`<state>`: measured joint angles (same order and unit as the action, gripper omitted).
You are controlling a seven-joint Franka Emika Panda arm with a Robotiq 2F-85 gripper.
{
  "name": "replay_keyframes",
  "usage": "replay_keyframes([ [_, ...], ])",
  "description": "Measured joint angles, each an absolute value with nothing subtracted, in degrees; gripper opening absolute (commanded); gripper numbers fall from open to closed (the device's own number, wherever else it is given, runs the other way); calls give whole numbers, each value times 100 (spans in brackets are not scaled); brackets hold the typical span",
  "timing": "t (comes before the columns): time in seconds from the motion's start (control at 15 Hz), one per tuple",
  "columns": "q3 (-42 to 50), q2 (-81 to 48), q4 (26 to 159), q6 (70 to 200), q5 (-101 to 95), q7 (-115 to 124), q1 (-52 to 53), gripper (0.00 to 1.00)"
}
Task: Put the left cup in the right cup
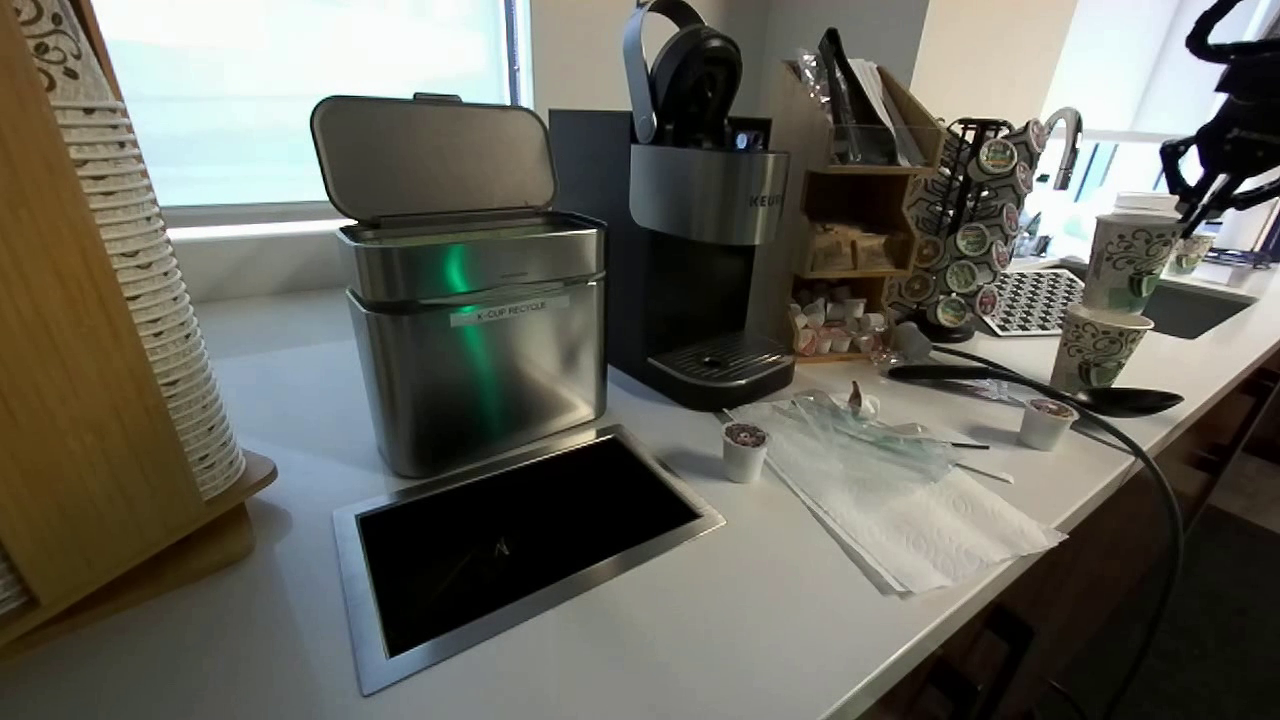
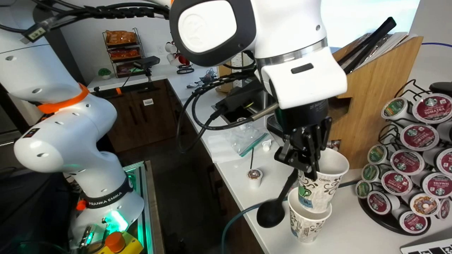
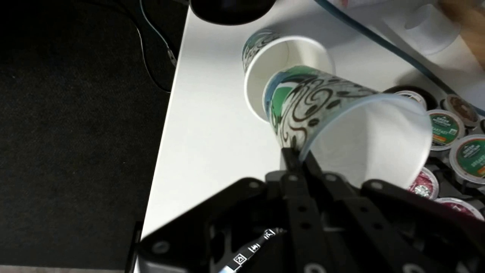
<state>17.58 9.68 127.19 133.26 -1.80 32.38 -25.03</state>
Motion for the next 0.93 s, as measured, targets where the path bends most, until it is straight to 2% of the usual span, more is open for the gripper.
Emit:
replay_keyframes([
  [0.13, 1755, 979, 12761, 13326, -180, 3238, -2480, 1],
  [0.2, 1754, 982, 12774, 13326, -180, 3238, -2470, 29],
  [0.33, 1747, 1003, 12795, 13314, -195, 3240, -2467, 37],
  [0.73, 1759, 1189, 12817, 13294, -320, 3288, -2501, 83],
  [0.87, 1754, 1310, 12841, 13140, -315, 3028, -2473, 97],
  [0.93, 1737, 1418, 12888, 12947, -306, 2795, -2437, 100],
])
